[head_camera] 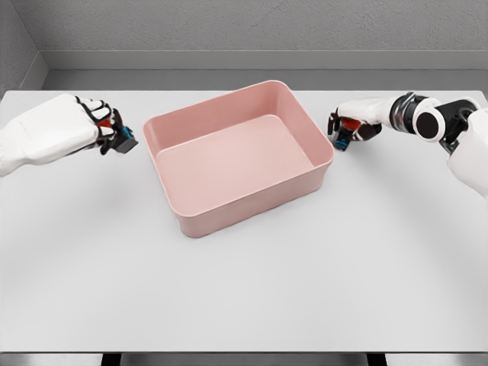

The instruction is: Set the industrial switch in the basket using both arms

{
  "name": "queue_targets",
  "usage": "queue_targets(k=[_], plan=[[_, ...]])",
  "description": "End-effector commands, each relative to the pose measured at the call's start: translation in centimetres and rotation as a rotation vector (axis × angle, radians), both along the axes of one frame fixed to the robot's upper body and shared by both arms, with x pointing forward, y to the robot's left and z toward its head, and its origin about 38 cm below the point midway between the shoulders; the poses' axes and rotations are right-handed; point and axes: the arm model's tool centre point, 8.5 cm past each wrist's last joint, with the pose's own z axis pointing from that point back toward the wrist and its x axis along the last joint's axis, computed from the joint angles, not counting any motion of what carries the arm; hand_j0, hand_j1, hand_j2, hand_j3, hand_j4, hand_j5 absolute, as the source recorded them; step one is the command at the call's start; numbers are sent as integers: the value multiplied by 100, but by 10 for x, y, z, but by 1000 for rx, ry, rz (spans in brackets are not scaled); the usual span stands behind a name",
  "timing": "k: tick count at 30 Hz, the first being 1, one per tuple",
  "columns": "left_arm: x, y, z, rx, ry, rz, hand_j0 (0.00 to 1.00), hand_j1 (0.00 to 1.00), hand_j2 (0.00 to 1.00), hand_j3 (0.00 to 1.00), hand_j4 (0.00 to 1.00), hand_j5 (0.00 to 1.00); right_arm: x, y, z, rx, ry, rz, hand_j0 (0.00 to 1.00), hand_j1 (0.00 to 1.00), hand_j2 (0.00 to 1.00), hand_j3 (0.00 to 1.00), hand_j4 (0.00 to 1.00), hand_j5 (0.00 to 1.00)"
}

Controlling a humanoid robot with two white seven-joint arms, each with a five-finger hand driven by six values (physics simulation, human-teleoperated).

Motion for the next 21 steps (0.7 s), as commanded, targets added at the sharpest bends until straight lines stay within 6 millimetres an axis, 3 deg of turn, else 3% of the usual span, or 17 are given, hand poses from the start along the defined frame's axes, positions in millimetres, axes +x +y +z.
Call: queue_targets(k=[1, 10, 15, 21], plan=[[0, -8, -1, -54, 7, -17, 15, 15, 15, 15, 15, 15, 0, 0, 1, -2, -1, 1, 48, 48, 48, 48, 48, 48], [7, -46, -10, -101, 26, -75, 16, 16, 16, 16, 16, 16, 1, -2, 4, -11, -12, -1, 47, 47, 47, 47, 47, 47], [12, -78, -19, -114, 36, -135, 16, 16, 16, 16, 16, 16, 2, -3, 9, -7, -21, -4, 47, 47, 47, 47, 47, 47], [19, -106, -42, -100, 91, -181, 16, 16, 16, 16, 16, 16, 5, -3, 16, -8, -40, -4, 47, 47, 47, 47, 47, 47]])
